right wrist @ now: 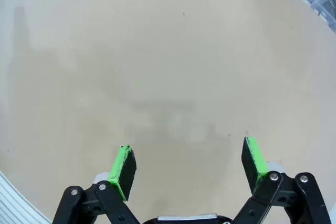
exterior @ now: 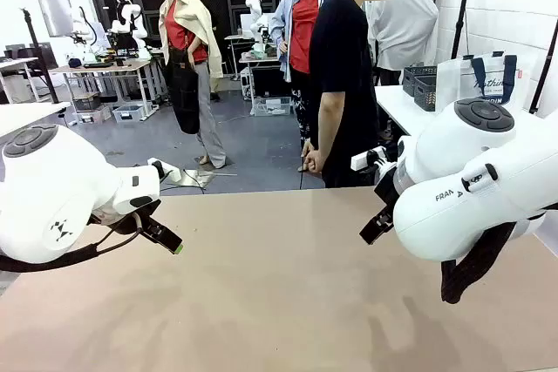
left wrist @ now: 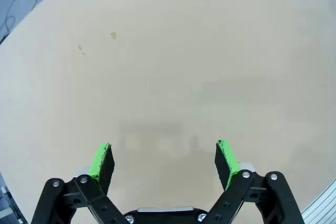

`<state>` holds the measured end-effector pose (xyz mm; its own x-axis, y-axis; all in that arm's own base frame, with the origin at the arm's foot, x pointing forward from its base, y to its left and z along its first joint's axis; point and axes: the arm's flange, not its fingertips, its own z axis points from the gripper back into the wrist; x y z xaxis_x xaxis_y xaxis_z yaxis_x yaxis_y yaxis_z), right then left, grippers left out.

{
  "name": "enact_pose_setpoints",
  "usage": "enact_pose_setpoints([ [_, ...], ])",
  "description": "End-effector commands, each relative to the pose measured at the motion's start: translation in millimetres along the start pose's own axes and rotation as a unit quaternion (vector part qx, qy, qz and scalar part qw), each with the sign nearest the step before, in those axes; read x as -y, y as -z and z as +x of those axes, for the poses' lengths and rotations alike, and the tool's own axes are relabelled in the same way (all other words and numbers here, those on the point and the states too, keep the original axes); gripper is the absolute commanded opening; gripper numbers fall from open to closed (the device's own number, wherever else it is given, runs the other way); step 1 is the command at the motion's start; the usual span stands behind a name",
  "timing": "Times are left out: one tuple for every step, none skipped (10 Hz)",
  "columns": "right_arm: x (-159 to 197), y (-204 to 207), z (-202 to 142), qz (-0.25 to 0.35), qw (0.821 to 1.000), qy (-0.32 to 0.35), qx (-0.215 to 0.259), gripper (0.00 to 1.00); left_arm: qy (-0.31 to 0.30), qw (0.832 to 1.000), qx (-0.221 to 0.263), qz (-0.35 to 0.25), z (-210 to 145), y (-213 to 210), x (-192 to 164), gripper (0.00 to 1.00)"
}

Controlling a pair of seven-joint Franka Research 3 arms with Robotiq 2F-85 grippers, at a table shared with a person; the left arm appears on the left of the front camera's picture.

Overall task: Transfer purchased items from the store into the shopping bag.
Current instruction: Open the Reusable shopping bag in the center of the table.

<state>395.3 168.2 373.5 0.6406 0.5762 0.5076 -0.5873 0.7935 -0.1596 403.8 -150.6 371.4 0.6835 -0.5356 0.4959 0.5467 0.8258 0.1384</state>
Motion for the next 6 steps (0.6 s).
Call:
enact_pose_setpoints([
  [0.0,0.0,0.0,0.000,1.000,0.000,0.000,1.00,0.000,1.000,0.000,0.000,0.0,0.0,0.0,1.00],
  [0.0,0.0,0.0,0.000,1.000,0.000,0.000,1.00,0.000,1.000,0.000,0.000,0.0,0.0,0.0,1.00],
  [0.0,0.0,0.0,0.000,1.000,0.000,0.000,1.00,0.000,1.000,0.000,0.000,0.0,0.0,0.0,1.00],
  [0.0,0.0,0.0,0.000,1.000,0.000,0.000,1.00,0.000,1.000,0.000,0.000,0.0,0.0,0.0,1.00],
  [0.0,0.0,0.0,0.000,1.000,0.000,0.000,1.00,0.000,1.000,0.000,0.000,0.0,0.0,0.0,1.00],
  [0.0,0.0,0.0,0.000,1.000,0.000,0.000,1.00,0.000,1.000,0.000,0.000,0.0,0.0,0.0,1.00],
])
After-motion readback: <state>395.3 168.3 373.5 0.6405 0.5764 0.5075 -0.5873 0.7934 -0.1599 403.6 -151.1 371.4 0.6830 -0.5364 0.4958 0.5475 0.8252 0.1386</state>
